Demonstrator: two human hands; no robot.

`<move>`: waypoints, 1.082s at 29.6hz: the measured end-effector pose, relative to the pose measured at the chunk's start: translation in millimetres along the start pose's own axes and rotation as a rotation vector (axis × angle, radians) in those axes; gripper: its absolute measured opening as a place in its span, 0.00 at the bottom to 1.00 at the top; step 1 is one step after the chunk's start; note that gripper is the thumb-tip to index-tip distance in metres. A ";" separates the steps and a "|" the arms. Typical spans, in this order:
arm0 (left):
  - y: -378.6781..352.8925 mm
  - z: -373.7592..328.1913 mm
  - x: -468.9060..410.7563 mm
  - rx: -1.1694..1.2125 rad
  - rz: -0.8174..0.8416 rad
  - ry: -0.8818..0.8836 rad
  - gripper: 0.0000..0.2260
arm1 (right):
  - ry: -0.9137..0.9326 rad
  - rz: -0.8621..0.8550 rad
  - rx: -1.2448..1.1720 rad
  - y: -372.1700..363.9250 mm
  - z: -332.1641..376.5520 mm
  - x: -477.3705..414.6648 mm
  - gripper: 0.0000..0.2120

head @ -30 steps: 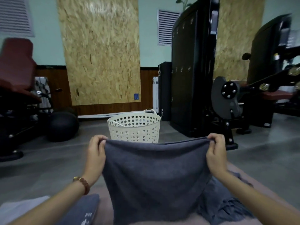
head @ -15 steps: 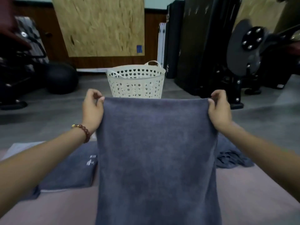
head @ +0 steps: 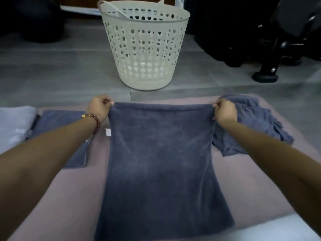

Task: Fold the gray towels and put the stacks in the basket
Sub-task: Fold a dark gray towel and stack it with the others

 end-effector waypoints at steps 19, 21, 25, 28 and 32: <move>-106.9 98.9 -71.3 -0.336 0.060 -0.036 0.05 | -0.180 0.065 0.136 -164.1 -39.8 -79.4 0.10; -111.9 87.3 -61.7 -0.424 0.002 -0.141 0.12 | -0.033 -0.018 0.181 -174.0 -31.5 -69.4 0.16; -140.4 46.1 -26.1 -0.523 0.259 -0.688 0.21 | 0.583 0.255 0.179 -205.7 12.0 -30.4 0.24; -161.4 59.9 -17.2 -0.684 0.500 -0.741 0.27 | 0.812 0.551 0.343 -225.2 24.5 7.5 0.33; -155.6 77.6 -35.6 -0.709 0.428 -0.545 0.31 | 0.751 0.489 0.468 -216.5 -6.5 -5.8 0.33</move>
Point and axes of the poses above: each hand's wrist, its own x-axis away from the middle knuckle, its own y-axis out of the back of the hand, z = x × y, the point moved 3 cm from there along -x, towards the middle knuckle, and after that the axes turned 2 degrees about y, right-handed, at the moved point
